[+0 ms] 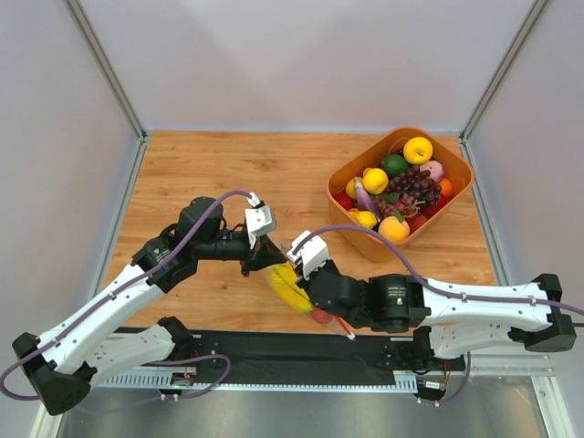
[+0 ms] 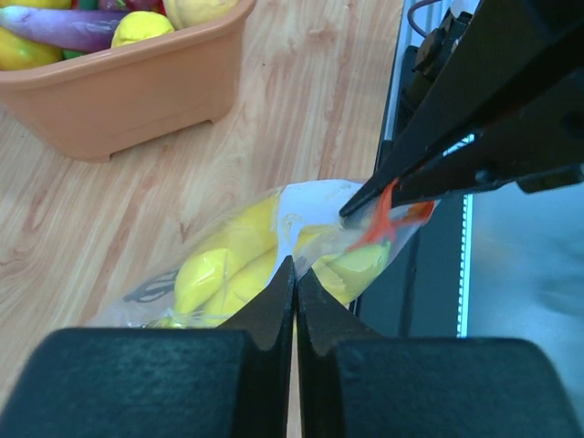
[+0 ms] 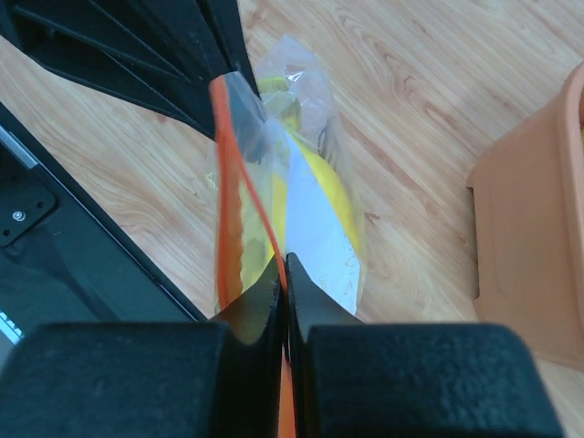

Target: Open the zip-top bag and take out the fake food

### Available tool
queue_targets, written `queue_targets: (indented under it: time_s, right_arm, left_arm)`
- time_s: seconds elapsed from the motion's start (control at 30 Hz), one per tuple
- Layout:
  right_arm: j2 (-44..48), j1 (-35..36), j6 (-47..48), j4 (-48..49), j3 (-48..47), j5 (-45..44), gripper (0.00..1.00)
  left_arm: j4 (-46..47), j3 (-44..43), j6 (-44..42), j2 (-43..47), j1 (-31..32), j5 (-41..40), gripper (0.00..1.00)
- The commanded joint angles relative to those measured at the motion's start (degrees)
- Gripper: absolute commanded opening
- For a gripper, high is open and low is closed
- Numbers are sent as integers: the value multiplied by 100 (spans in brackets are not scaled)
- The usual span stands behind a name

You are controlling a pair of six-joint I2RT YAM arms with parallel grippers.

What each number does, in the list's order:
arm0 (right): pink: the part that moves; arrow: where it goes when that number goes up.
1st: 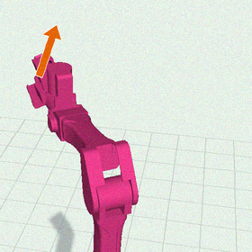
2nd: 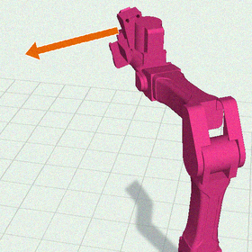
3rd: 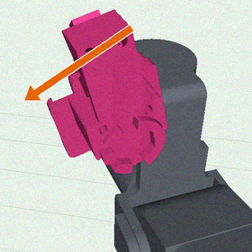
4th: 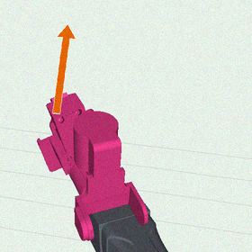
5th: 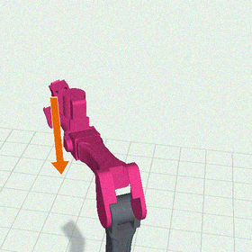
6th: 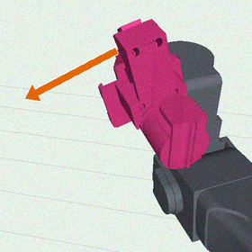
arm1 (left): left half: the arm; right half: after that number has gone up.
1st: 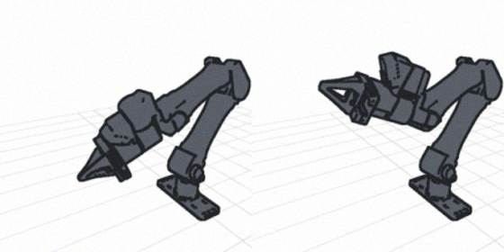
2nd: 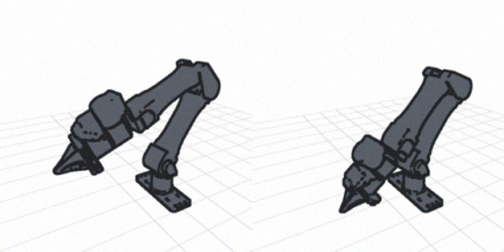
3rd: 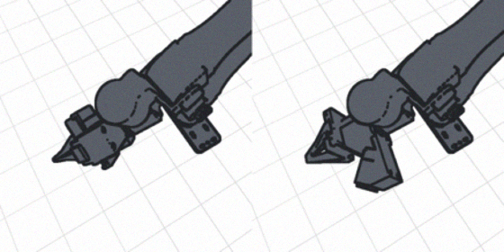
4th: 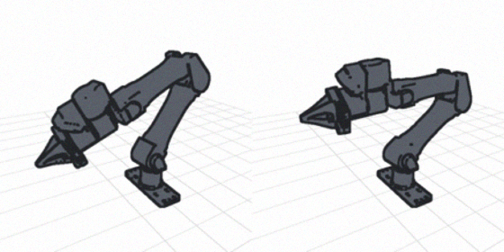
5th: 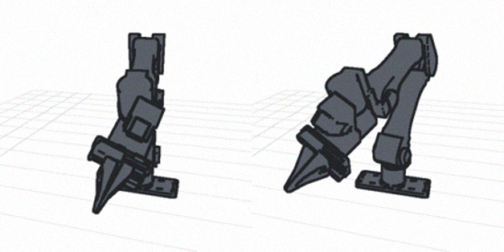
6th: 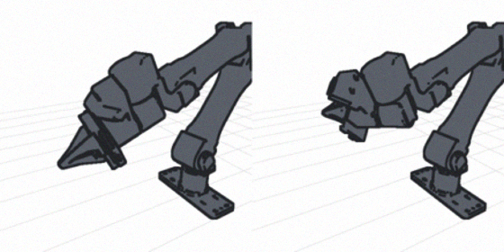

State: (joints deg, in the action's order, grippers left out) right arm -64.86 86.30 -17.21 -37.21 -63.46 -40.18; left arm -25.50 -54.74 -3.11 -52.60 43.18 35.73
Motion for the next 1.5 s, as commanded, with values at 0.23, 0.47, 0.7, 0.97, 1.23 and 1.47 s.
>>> queue_targets:
  time_s: [0.23, 0.47, 0.7, 0.97, 1.23, 1.47]
  right_arm:
    - [-404, -841, -230, 460, -271, 160, 0]
    - [-791, -1370, -256, 610, -588, 257, 0]
    - [-976, -1397, -379, 881, -729, 432, 0]
    - [-870, -1388, -502, 1093, -509, 810, 0]
    - [-835, -1379, -625, 1119, -360, 933, 0]
    - [-783, -1370, -608, 1190, -307, 986, 0]
  left_arm:
    - [255, 6, 47, 662, 33, -1900, 54]
    - [739, 306, 276, 1130, 41, -2001, 59]
    - [669, -10, 882, 268, 42, -1129, 60]
    - [835, -2, 1252, -5, 24, -1287, 65]
    - [1002, 139, 1436, 162, -55, -1472, 66]
    - [898, 69, 1472, -48, -108, -1507, 67]
